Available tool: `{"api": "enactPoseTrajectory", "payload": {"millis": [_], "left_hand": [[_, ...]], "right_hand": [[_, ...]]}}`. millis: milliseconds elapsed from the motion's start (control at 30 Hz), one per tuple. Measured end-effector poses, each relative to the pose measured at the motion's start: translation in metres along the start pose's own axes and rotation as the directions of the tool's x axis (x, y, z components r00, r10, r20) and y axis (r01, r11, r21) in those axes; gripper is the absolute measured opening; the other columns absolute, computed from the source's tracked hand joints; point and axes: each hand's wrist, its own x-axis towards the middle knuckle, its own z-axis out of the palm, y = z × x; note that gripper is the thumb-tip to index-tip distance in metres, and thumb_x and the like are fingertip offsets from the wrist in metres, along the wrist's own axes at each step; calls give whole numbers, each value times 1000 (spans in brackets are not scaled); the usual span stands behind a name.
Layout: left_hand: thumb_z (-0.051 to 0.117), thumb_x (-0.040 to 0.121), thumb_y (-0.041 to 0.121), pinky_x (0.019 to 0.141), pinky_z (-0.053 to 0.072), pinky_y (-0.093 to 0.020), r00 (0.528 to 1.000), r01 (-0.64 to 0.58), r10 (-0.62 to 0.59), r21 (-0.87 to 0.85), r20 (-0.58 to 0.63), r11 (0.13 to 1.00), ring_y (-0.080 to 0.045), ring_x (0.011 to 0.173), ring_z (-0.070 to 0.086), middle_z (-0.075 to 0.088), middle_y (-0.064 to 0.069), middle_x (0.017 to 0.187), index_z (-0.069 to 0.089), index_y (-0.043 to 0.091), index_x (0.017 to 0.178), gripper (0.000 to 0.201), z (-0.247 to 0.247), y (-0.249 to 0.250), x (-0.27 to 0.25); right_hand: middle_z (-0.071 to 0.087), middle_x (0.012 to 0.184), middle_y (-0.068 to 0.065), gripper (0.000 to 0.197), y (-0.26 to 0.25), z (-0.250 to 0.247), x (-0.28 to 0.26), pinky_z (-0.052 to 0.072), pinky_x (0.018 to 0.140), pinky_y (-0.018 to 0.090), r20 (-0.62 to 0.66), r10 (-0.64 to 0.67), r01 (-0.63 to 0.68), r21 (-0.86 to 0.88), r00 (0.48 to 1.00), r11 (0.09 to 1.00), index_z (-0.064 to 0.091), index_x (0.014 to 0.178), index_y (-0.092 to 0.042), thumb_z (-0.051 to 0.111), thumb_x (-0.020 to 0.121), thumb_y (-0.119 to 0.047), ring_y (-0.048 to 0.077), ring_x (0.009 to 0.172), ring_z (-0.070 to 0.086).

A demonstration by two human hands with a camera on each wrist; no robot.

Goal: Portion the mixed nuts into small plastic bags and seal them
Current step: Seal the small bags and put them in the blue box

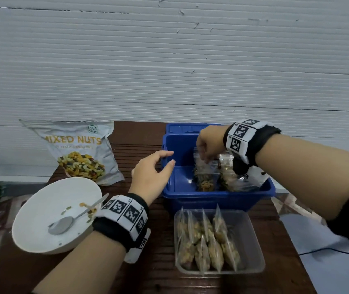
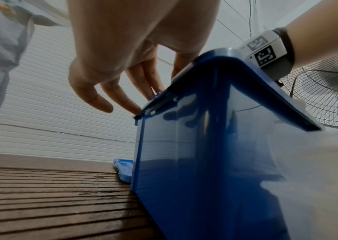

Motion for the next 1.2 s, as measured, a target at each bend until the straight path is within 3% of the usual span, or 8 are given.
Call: {"api": "enactPoseTrajectory", "payload": {"millis": [333, 500, 667, 800, 933, 1033, 1133, 1200], "left_hand": [[60, 89, 39, 101, 39, -51, 994, -107, 108, 104, -8, 989, -15, 115, 51, 59, 23, 105, 53, 54, 89, 17, 2, 28, -39], [58, 89, 42, 103, 37, -50, 993, -111, 105, 143, 47, 983, -16, 118, 51, 60, 19, 111, 52, 54, 84, 15, 6, 37, -58], [58, 93, 36, 105, 30, -43, 994, -78, 56, 241, 98, 967, -16, 125, 46, 58, 15, 121, 55, 45, 94, 10, 9, 43, -69], [59, 93, 33, 108, 31, -44, 990, -83, 55, 224, 130, 971, -16, 125, 47, 59, 11, 123, 55, 43, 95, 11, 12, 45, -73], [60, 93, 28, 106, 37, -45, 988, -92, 64, 195, 143, 976, -17, 123, 49, 59, 7, 120, 58, 37, 96, 10, 12, 44, -75], [60, 93, 27, 106, 38, -42, 986, -85, 55, 190, 157, 978, -15, 122, 49, 60, 7, 120, 60, 33, 99, 9, 9, 42, -75], [63, 92, 30, 105, 39, -34, 981, -115, 85, 166, 175, 979, -9, 117, 52, 61, 14, 111, 62, 34, 99, 9, 8, 43, -76], [65, 91, 29, 96, 40, -14, 967, -156, 133, 90, 217, 984, 2, 106, 54, 61, 21, 104, 64, 34, 99, 10, 8, 47, -78]], "right_hand": [[66, 62, -11, 15, -15, 14, -88, 54, 69, 26, -162, -44, 97, 334, 986, 938, 67, 79, -15, 71, 85, -28, 4, 59, 62], [68, 68, -2, 26, -33, 50, -130, 50, 59, 23, -35, 23, -12, 283, 999, 959, 65, 70, -14, 67, 87, -34, 10, 61, 62], [54, 59, -3, 36, -56, 94, -148, 55, 70, 33, 21, 145, -146, 125, 989, 981, 53, 61, -16, 67, 86, -38, 13, 58, 54], [65, 81, 6, 31, -66, 114, -152, 54, 73, 32, 78, 179, -189, 142, 981, 972, 49, 64, -16, 69, 85, -27, 19, 73, 61], [64, 95, 11, 17, -69, 116, -156, 51, 71, 31, 36, 199, -202, 148, 979, 968, 53, 74, -12, 62, 87, -17, 27, 88, 64], [56, 82, 10, 23, -65, 107, -164, 43, 67, 31, -46, 202, -195, 123, 978, 973, 44, 69, -11, 54, 90, -12, 22, 69, 53], [50, 73, 5, 23, -61, 91, -167, 42, 64, 31, -138, 191, -181, 86, 972, 980, 48, 68, -11, 50, 90, -7, 17, 59, 45], [55, 85, 7, 10, -58, 78, -171, 41, 66, 30, -198, 167, -151, 92, 966, 984, 58, 86, -8, 50, 91, -8, 21, 71, 50]]}}
